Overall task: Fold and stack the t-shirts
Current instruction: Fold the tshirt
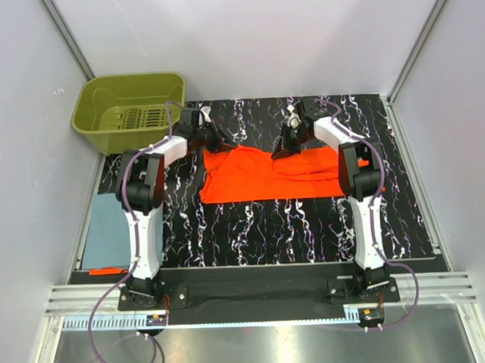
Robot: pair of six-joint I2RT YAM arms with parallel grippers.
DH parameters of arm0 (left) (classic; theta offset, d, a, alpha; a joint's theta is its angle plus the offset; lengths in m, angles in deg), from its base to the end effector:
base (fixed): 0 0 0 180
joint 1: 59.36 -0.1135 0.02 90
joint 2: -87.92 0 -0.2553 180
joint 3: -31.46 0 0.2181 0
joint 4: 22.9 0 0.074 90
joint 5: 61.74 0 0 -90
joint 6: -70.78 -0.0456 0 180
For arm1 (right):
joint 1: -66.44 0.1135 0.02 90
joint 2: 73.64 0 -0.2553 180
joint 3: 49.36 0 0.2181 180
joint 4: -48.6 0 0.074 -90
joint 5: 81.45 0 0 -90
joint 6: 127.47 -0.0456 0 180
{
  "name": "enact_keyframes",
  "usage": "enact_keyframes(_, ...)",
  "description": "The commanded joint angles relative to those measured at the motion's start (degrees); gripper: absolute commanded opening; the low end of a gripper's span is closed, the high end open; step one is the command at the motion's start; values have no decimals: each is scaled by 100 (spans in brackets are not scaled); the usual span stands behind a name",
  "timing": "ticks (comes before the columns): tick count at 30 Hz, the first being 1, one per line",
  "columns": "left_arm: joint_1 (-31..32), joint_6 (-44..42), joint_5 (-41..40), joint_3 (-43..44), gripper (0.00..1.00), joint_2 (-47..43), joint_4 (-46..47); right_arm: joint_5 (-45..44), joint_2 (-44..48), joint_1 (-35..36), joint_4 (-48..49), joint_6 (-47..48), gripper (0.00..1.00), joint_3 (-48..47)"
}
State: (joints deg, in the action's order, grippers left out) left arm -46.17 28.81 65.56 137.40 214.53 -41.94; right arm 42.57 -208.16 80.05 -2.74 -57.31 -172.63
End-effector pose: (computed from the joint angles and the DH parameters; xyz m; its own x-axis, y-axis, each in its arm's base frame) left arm 0.4427 -0.1321 0.1710 -0.8884 -0.3992 -0.2266 -0.0376 0.5552 -0.8309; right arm 0.4453 0.1341 0.1537 -0.9627 0.0563 -0.2645 -0.1261 0.7716 0.6234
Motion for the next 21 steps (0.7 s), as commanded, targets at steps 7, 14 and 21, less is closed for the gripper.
enact_keyframes(7, -1, -180, 260, -753, 3, -962, 132, 113, 611, 28, 31, 15, 0, 289)
enact_keyframes(14, 157, -154, 304, -1105, 3, -1226, 114, 17, 541, 28, -127, -143, 16, 281)
enact_keyframes(21, 219, -136, 278, -1474, 3, -1621, 52, -606, 856, 2, -680, -214, 43, 149)
